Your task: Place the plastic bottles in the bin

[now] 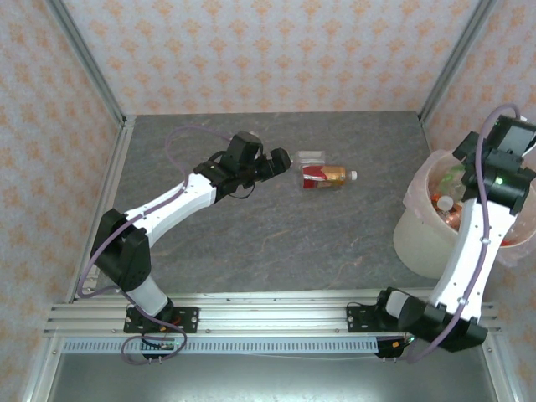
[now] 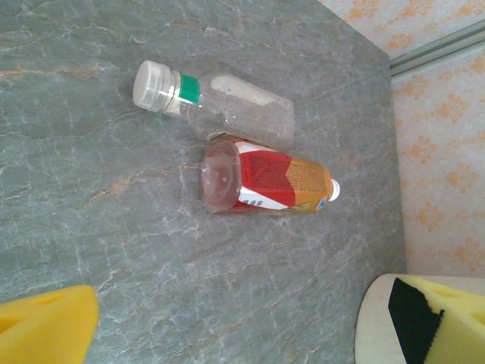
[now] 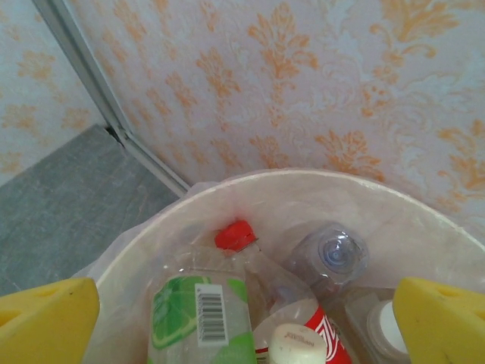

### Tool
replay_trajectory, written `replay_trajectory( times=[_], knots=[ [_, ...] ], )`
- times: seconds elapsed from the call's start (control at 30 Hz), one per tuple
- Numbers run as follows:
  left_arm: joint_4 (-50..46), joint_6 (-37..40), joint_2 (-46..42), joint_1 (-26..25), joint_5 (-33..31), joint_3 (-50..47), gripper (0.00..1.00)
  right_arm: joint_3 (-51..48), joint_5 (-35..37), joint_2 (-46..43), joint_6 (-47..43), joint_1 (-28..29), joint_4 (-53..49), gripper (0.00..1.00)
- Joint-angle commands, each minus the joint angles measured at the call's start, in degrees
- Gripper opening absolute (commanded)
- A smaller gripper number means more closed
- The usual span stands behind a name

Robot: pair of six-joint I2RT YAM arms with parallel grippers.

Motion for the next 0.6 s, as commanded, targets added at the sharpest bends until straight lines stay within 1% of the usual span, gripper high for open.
replay_trajectory(
  times=[0.0,0.17,0.33,0.4,0.5,0.57],
  knots=[
    [-2.60,2.70,-0.28,-0.44,-1.65,2.50,1.00,2.72,-1.01,3.81,1.57,-1.31,-8.43,0.99],
    [-1.52,1.63,-0.19,-0.45,-1.45,1.82,1.00,1.80,-0.11,3.25,3.38,-3.20,-11.16,0.99],
    [-1.67,1.34,0.52,-0.45,-0.74,2.07,1.00,-1.34,6.13,0.65,6.48,-3.21,-14.35,0.99],
    [-2.14,1.47,0.67,-0.45,-0.47,2.41,1.00,-4.90,7.68,-2.31,8.65,-3.24,-12.27,0.99],
    [-3.13,1.86,0.63,-0.46,-0.03,2.79,1.00,-12.37,8.09,-8.33,11.84,-3.23,-5.57,0.99],
    [-3.56,2.02,0.13,-0.45,-0.16,2.51,1.00,-15.25,9.93,-10.36,14.09,-3.25,-2.76,0.99]
  ],
)
